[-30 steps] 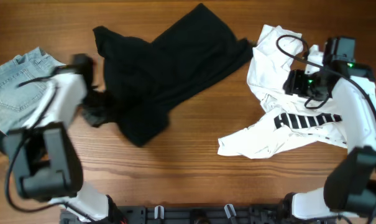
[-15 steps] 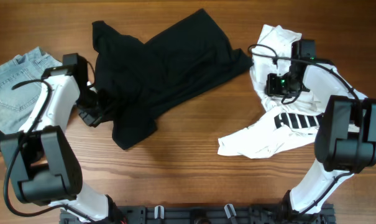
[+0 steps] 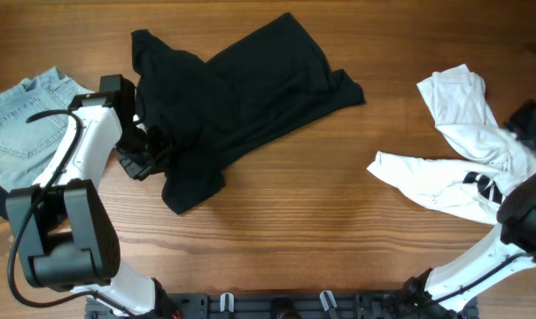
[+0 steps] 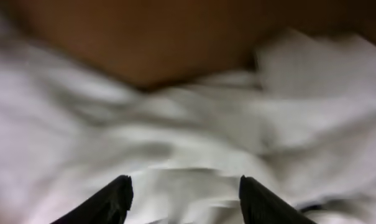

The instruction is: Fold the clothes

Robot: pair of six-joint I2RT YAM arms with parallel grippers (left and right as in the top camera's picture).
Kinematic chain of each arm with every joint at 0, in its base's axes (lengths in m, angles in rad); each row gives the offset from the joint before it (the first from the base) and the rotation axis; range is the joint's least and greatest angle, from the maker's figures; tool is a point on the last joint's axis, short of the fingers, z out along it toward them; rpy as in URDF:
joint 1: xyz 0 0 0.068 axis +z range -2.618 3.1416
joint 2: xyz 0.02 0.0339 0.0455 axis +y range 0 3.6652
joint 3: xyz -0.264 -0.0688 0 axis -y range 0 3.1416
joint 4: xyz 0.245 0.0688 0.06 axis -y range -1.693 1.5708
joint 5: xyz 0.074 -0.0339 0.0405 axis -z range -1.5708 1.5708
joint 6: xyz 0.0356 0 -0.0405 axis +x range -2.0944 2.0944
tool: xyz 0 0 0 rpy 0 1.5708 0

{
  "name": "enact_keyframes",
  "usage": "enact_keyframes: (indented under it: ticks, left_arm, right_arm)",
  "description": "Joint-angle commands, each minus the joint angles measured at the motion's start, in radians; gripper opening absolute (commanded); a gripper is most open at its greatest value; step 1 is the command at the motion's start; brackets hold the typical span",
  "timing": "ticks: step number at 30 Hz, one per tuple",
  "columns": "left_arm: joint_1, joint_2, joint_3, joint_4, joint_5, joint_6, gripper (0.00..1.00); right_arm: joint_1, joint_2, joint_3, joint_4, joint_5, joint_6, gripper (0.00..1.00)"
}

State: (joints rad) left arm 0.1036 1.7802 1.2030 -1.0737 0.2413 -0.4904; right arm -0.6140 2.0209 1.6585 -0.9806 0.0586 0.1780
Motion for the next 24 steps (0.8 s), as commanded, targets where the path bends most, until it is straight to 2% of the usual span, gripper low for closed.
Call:
enact_keyframes:
  ticks: [1, 4, 7, 11, 17, 19, 22, 24]
  left_arm:
    - [-0.003, -0.013, -0.006, 0.0, 0.016, 0.016, 0.04]
    - [-0.003, -0.013, -0.006, 0.0, 0.016, 0.016, 0.04]
    - [-0.003, -0.013, -0.006, 0.0, 0.016, 0.016, 0.04]
    - [-0.003, -0.013, -0.006, 0.006, 0.016, 0.016, 0.04]
    - [-0.003, -0.013, -0.006, 0.023, 0.015, 0.016, 0.04]
    - [-0.003, -0.013, -0.006, 0.026, 0.016, 0.016, 0.04]
    - [-0.003, -0.013, -0.006, 0.026, 0.016, 0.016, 0.04]
    - [-0.003, -0.013, -0.006, 0.026, 0.016, 0.016, 0.04]
  right_arm:
    - [0.093, -0.056, 0.029, -0.051, -0.52, -0.213, 0.66]
    - [0.22, -0.05, -0.005, -0.071, -0.53, -0.23, 0.77]
    - [0.372, -0.048, -0.089, -0.019, -0.523, -0.225, 0.79]
    - [0.545, -0.035, -0.229, 0.175, -0.41, 0.019, 0.84]
    - [0.7, 0.04, -0.309, 0.439, -0.414, 0.211, 0.84]
    - [0.737, 0.073, -0.309, 0.48, -0.394, 0.248, 0.84]
    - [0.764, 0.123, -0.309, 0.488, -0.276, 0.395, 0.82]
    - [0.764, 0.149, -0.309, 0.501, -0.23, 0.47, 0.71]
